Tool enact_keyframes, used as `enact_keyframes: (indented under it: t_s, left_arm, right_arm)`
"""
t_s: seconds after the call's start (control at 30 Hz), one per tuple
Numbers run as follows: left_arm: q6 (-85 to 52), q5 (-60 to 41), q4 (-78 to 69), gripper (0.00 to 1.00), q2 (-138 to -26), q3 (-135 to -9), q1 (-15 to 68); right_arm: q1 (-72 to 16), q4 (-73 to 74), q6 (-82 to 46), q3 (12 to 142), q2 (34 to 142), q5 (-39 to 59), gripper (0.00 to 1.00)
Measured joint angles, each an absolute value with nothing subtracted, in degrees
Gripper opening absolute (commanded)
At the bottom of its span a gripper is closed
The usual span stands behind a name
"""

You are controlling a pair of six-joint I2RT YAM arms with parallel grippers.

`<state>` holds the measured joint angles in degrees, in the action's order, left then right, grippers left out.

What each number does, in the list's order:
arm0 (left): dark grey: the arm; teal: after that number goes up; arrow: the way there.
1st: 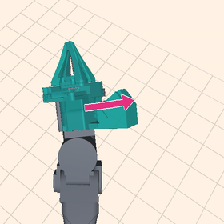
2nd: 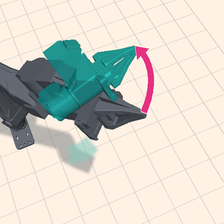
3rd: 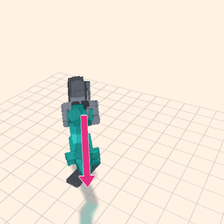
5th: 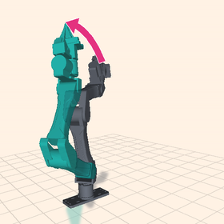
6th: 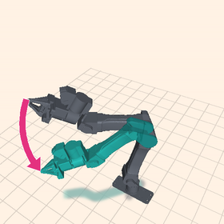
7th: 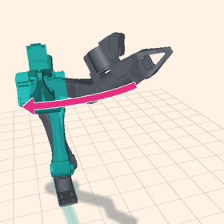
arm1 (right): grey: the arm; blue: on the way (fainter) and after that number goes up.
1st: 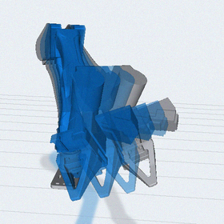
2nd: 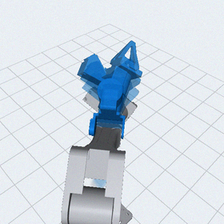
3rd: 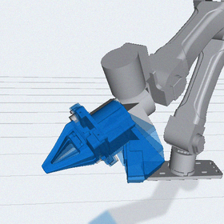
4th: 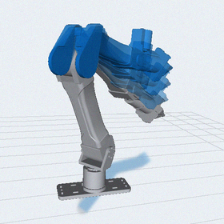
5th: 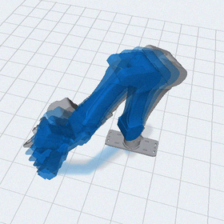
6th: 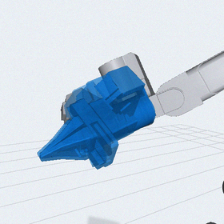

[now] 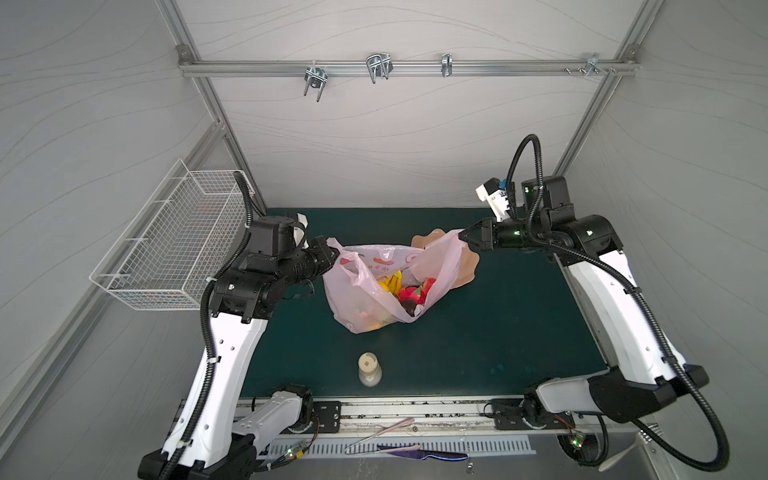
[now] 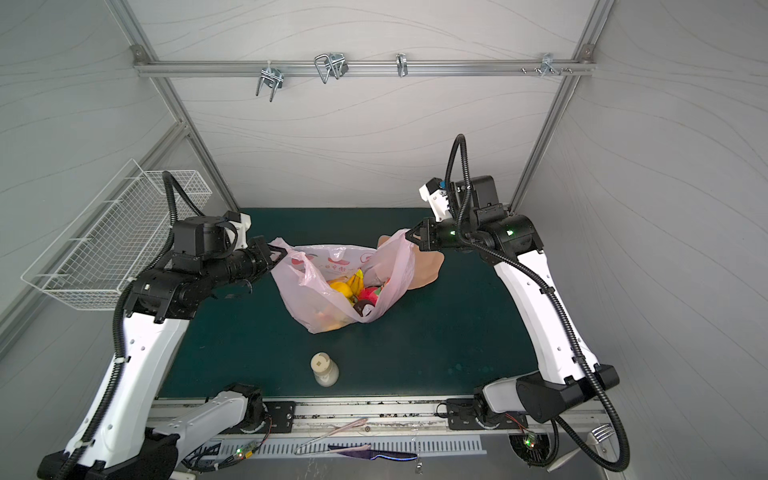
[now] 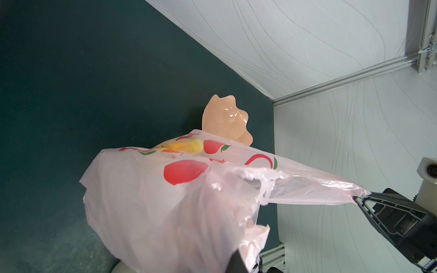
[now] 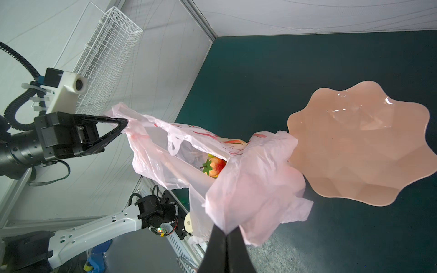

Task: Place the fruits into the plastic bag

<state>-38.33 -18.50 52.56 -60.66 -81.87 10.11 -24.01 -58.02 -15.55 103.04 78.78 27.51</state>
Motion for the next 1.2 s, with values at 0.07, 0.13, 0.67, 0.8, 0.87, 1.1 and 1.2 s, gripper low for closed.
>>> enact_keyframes:
  t_s: [0.07,0.13,0.67,0.8,0.87,1.1,1.2]
  left_arm:
    - [-37.4,-19.4,51.5,0.0,-61.6,-81.6,10.1]
    - [-35.9,-20.4,50.7,0.0,-62.5,-81.5,10.1]
    - [-27.9,-25.6,49.2,0.03,-56.0,-73.8,9.8]
    - [-28.4,-29.0,48.7,0.3,-50.0,-71.9,9.8]
    - [-29.1,-30.9,47.9,0.43,-48.1,-71.9,9.8]
    - [-31.6,-35.6,47.3,0.6,-45.2,-72.1,9.8]
    - [-31.5,-35.6,50.0,0.62,-45.1,-72.6,9.8]
  right_arm:
    - [-24.0,-57.9,-16.0,102.9,78.7,27.0,0.0]
    - [-24.1,-57.2,-16.6,101.8,78.3,26.8,0.0]
    - [-26.1,-45.3,-21.1,89.7,80.8,30.4,0.13]
    - [-26.1,-44.5,-21.1,89.8,80.8,31.4,0.19]
    - [-26.1,-44.2,-21.1,89.8,80.7,32.1,0.24]
    - [-25.7,-43.3,-21.1,89.8,79.2,34.1,0.45]
    - [-25.1,-43.3,-20.7,89.4,77.9,34.8,0.64]
